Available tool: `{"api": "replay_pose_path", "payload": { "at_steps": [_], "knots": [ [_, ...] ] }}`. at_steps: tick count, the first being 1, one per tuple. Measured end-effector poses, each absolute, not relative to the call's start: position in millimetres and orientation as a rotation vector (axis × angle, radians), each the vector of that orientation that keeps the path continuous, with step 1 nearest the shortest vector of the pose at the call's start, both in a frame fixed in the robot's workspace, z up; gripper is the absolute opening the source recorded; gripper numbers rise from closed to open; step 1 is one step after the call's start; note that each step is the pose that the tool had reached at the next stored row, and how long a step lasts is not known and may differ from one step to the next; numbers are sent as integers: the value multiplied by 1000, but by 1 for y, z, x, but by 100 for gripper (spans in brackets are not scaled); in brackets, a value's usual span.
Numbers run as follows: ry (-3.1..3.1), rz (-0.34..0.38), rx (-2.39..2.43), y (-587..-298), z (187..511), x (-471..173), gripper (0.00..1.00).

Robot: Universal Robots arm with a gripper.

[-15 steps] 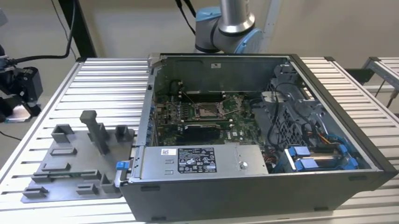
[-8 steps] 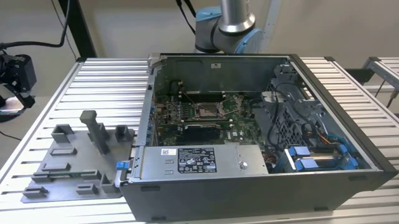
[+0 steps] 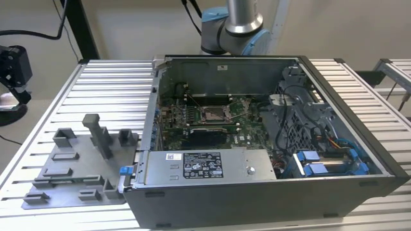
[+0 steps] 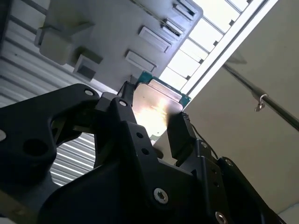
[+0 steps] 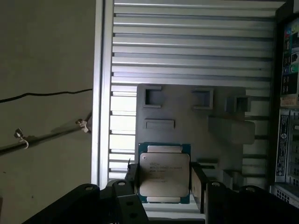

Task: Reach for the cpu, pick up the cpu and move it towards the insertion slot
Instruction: 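Pick up the cpu and move it towards the insertion slot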

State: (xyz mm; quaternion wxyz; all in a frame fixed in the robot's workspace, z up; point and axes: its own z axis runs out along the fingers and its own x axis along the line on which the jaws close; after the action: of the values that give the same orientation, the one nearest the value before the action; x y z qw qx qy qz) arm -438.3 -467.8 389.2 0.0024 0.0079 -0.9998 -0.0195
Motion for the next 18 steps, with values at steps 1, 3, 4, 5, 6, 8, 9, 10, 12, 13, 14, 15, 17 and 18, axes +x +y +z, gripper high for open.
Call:
{"api": "replay_pose_path", "payload": {
  "at_steps": [1, 3, 4, 5, 6, 8, 9, 10, 12, 13, 14, 15, 17, 18],
  "knots": [
    [-3136, -61, 25, -468, 389, -438, 0],
    [-3136, -61, 25, -468, 389, -438, 0],
    [-3136, -61, 25, -468, 389, -438, 0],
    [-3136, -61, 25, -468, 389, -438, 0],
    [-3136, -61, 25, -468, 390, -438, 0],
    [-3136, -61, 25, -468, 395, -438, 0],
    [-3136, -61, 25, -468, 395, -438, 0],
    [-3136, -61, 25, -468, 395, -438, 0],
    [-3136, -62, 25, -468, 395, -438, 0],
    [-3136, -62, 25, -468, 395, -438, 0],
    [-3136, -61, 25, -468, 395, -438, 0],
    [-3136, -61, 25, -468, 396, -438, 0],
    [-3136, -61, 25, -468, 395, -436, 0],
    [-3136, -61, 25, -468, 395, -434, 0]
  ]
}}
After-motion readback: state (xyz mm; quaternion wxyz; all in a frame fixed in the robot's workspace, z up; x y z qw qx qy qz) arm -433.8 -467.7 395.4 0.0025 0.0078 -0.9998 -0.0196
